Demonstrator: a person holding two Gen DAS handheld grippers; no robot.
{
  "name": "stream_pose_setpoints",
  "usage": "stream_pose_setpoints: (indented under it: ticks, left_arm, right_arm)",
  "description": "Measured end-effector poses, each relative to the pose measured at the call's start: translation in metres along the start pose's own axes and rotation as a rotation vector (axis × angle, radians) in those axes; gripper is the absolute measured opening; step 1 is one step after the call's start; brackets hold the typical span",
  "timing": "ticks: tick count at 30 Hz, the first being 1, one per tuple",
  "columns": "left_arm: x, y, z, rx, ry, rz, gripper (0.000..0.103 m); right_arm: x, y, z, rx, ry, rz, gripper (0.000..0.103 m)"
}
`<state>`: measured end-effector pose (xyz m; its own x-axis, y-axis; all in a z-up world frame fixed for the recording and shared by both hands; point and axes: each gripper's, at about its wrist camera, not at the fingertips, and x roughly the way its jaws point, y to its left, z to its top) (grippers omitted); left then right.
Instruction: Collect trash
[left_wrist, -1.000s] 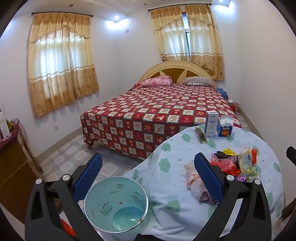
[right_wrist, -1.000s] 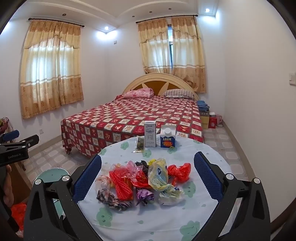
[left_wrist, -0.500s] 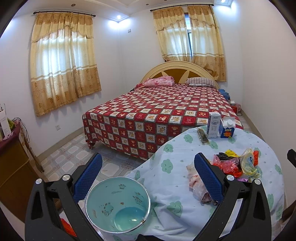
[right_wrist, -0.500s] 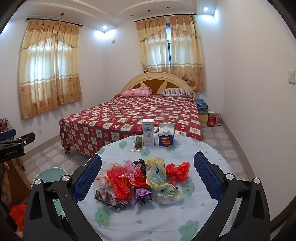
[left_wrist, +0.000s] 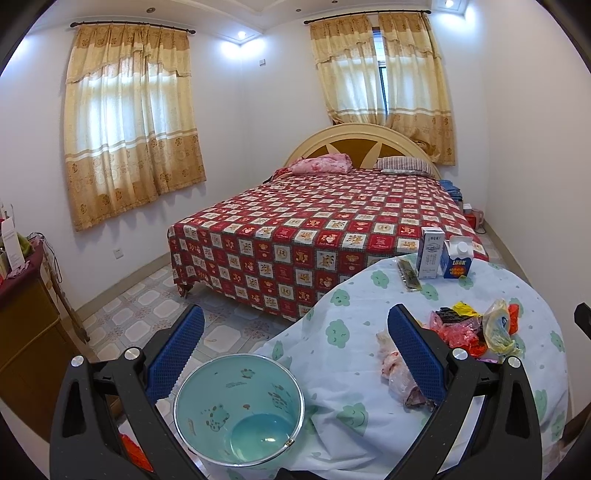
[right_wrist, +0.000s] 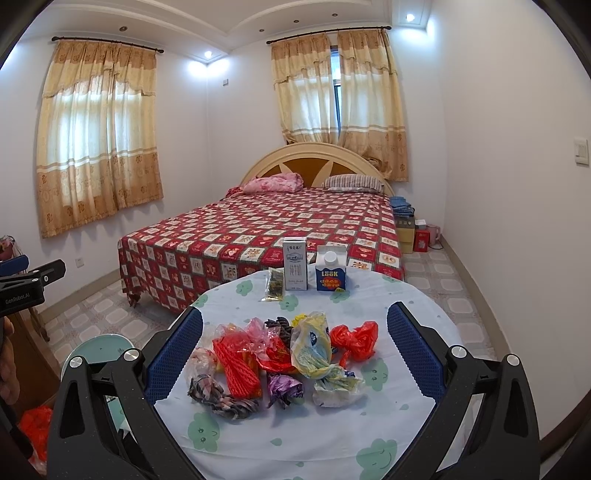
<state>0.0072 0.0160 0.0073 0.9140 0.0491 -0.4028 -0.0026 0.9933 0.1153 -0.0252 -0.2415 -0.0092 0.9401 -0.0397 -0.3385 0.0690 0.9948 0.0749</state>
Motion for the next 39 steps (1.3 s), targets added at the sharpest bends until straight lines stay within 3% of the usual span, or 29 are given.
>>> stream_pose_setpoints:
  ticks: [39]
  left_arm:
    - [-0.0002,0.0031,-0.0003,0.002,0.0,-0.001,0.097]
  right_arm:
    - [0.0012,-0.0009,-0.0007,0.002,0.001,-0.002,0.098]
